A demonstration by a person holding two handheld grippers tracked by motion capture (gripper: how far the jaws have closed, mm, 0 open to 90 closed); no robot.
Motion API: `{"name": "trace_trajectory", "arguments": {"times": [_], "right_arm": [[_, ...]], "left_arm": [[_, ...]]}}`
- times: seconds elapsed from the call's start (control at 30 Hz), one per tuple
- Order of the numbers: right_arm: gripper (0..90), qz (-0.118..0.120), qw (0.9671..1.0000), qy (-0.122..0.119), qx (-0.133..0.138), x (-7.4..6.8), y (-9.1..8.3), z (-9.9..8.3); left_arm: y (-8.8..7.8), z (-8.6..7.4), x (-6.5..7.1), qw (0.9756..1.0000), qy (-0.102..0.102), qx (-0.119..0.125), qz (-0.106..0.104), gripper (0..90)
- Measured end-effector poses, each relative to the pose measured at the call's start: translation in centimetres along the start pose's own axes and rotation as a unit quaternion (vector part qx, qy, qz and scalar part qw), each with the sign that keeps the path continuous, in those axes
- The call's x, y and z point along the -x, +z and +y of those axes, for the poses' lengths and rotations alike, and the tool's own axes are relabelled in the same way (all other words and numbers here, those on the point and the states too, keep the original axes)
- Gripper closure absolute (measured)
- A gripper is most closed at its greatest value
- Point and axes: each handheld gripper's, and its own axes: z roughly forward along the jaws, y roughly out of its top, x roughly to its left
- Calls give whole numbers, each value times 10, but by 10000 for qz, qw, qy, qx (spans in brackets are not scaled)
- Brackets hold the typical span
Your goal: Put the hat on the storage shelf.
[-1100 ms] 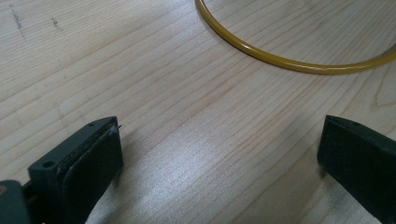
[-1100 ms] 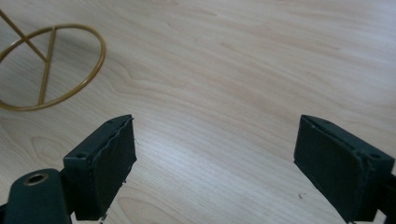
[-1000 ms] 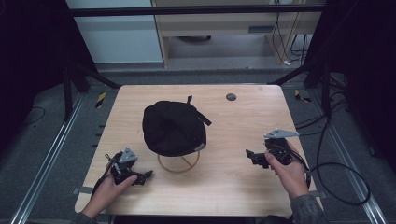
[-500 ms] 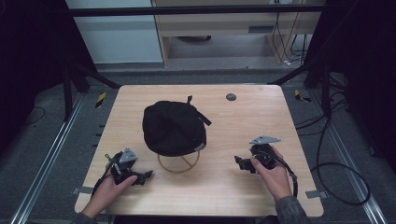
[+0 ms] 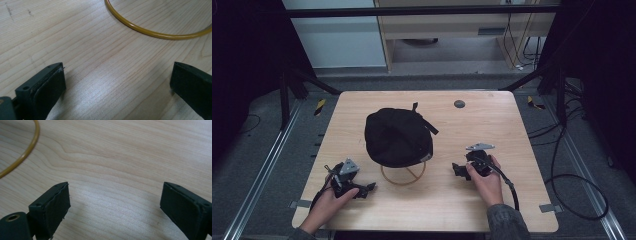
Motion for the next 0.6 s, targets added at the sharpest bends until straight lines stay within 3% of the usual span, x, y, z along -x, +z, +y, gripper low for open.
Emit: {"name": "trace_trajectory", "arguments": {"times": [0.1,0.3,0.4,0.6], "right_arm": [[68,-49,10000,48,-69,0,6,-3],[59,-271,9993,-252,-3,-6,9,-7],[59,-274,9993,-196,170,-11,8,-12],[58,-332,9991,-177,180,-14,4,-17]], "left_arm": [[0,0,0,10000,-1,1,0,0],[0,0,0,10000,1,-1,-2,0],[0,0,0,10000,4,-2,-3,0],[1,0,1,10000,-2,11,-8,0]]}}
